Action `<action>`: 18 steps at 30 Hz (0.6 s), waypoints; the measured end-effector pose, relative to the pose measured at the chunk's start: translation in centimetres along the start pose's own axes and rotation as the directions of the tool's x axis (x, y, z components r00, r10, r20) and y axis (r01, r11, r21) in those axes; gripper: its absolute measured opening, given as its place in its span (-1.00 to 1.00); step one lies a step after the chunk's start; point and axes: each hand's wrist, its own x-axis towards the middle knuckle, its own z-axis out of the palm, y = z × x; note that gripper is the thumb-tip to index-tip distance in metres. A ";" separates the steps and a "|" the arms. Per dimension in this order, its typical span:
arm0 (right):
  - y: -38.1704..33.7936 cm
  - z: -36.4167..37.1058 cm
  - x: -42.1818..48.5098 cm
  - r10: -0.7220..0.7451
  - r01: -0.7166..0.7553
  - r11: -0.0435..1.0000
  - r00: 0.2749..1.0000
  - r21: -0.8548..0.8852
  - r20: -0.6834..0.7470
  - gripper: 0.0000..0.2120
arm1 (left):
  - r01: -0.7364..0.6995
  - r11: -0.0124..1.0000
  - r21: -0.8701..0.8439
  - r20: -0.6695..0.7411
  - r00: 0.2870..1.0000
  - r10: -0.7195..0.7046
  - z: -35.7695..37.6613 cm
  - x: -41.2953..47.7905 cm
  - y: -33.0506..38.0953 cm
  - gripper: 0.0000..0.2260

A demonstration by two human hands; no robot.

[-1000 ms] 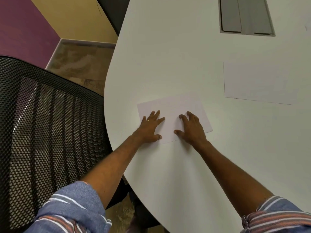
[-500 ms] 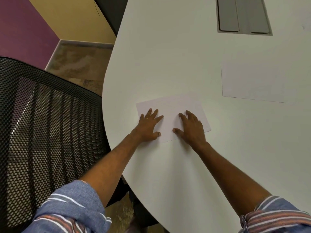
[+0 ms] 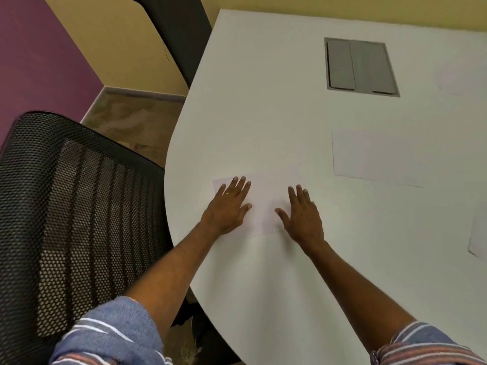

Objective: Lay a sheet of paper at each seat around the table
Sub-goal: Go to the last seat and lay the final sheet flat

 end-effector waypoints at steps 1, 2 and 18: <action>-0.5 -0.4 -0.3 0.003 -0.003 1.000 1.000 0.004 -0.001 -0.28 | -0.002 1.000 0.011 -0.017 1.000 0.002 -0.7 -0.3 0.0 -0.37; -1.1 -0.9 -0.6 0.005 -0.004 1.000 1.000 0.010 -0.009 -0.27 | -0.004 1.000 0.022 -0.032 0.999 0.004 -1.4 -0.6 0.0 -0.35; -16.9 -12.6 -6.0 -0.002 -0.009 0.999 0.973 -0.048 -0.232 -0.32 | -0.022 0.989 0.144 -0.234 0.971 0.055 -19.6 -7.7 -3.6 -0.43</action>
